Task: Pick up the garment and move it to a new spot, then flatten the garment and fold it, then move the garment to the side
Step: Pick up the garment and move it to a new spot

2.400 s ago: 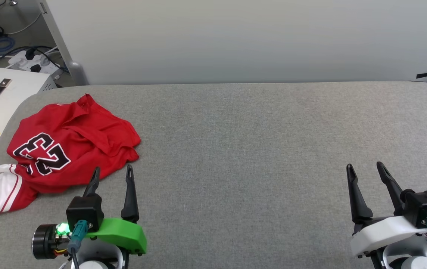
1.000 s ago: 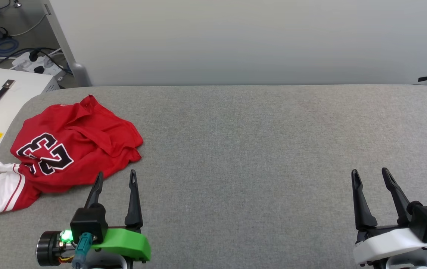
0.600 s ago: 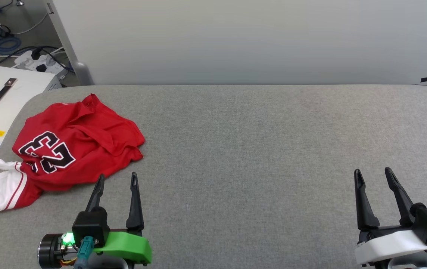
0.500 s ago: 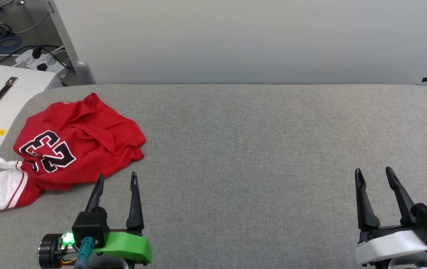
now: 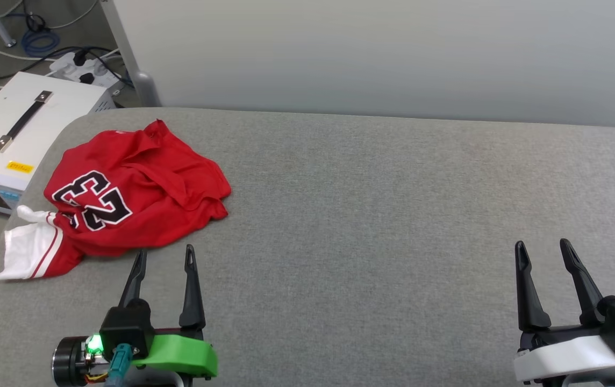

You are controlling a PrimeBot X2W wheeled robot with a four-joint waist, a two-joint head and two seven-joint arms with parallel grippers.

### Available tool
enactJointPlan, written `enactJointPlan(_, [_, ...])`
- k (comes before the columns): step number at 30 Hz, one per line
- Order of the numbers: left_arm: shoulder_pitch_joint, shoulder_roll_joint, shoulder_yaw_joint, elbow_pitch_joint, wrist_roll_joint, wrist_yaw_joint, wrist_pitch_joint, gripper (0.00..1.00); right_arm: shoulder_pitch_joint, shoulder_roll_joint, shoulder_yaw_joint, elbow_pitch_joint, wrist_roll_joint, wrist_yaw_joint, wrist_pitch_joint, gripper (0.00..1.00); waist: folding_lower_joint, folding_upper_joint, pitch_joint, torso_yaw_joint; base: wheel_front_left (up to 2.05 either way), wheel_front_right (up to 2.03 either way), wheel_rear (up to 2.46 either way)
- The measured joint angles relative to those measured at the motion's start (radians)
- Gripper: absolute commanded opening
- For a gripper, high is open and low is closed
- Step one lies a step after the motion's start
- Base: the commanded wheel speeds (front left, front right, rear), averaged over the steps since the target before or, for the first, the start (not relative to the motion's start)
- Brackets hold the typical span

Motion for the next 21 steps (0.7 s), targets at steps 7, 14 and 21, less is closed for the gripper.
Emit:
enactJointPlan(7, [-0.006, 0.0, 0.015, 0.0, -0.03, 0.009, -0.017, 1.0, -0.001, 0.0, 0.007, -0.012, -0.008, 0.0, -0.011, 1.0, 0.0, 0.0, 0.013, 0.072, 0.0, 0.0, 0.0])
enactJointPlan(14, [-0.016, 0.0, 0.035, 0.0, -0.055, 0.013, -0.017, 1.0, -0.003, 0.0, 0.015, -0.018, -0.023, 0.0, -0.014, 1.0, 0.0, 0.0, 0.029, 0.153, 0.0, 0.0, 0.0])
enactJointPlan(21, [-0.022, 0.0, 0.062, 0.001, -0.077, 0.02, -0.017, 1.0, -0.016, 0.0, 0.023, -0.021, -0.046, 0.0, -0.015, 1.0, 0.0, 0.0, 0.048, 0.229, 0.0, 0.0, 0.0])
